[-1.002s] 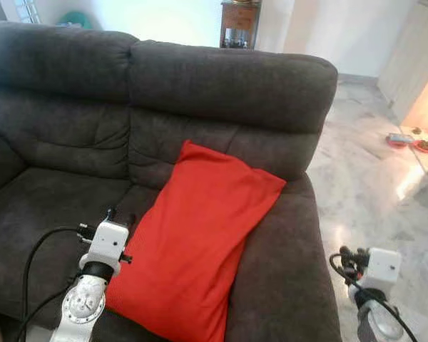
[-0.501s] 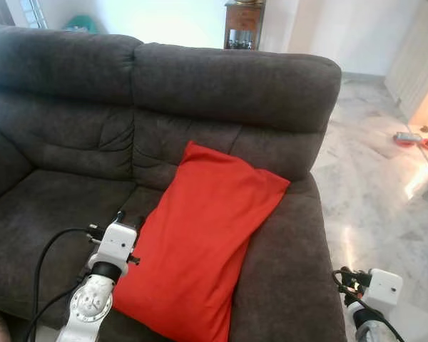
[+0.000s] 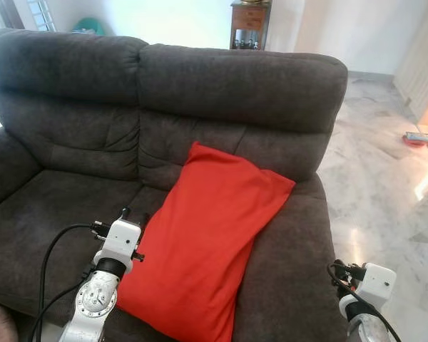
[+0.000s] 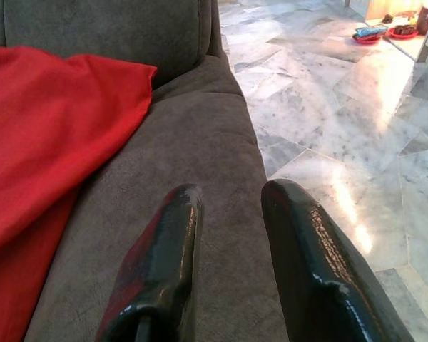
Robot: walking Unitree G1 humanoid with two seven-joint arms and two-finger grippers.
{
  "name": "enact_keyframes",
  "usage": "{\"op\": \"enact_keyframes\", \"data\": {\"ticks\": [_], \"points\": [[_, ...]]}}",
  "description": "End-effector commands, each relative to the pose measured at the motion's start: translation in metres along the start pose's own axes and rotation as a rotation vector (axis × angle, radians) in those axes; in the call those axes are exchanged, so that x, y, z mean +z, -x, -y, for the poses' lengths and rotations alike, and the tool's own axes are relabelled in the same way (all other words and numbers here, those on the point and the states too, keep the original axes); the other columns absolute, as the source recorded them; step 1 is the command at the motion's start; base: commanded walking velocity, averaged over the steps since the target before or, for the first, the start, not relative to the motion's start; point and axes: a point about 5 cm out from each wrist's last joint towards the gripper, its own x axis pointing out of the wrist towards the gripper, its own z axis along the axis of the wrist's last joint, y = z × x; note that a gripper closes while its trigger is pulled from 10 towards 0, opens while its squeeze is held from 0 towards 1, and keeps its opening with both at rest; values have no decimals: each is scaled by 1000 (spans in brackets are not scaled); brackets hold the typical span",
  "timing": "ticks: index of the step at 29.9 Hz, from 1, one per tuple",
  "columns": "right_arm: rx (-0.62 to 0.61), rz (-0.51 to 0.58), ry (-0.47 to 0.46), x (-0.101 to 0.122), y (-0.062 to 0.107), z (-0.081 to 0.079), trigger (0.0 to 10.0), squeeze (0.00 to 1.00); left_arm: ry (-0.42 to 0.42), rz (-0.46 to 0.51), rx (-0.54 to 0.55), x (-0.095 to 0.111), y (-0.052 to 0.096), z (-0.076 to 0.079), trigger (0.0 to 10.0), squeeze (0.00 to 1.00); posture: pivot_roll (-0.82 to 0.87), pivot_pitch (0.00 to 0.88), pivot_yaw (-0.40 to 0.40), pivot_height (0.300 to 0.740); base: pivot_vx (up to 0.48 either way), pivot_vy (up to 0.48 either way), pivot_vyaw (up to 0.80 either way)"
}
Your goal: Move the pillow to the sofa from floor
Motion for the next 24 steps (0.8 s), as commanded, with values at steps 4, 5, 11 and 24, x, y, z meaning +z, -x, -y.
{"op": "enact_keyframes", "data": {"ticks": [4,5,11,24], "points": [[7,6,-11,2,-5,-6,10000,0,6,-9,-5,-3,-2,4,10000,0,133,0,-26,738,0,0,0],[15,8,-10,3,-7,-9,10000,0,4,-6,-3,-2,-3,3,10000,0,132,0,-25,738,0,0,0],[20,9,-13,4,-8,-13,10000,0,0,3,2,-1,-4,1,10000,0,134,0,-29,738,0,0,0],[17,10,-14,4,-9,-12,10000,0,1,0,0,-3,-1,4,10000,0,135,0,-34,738,0,0,0]]}}
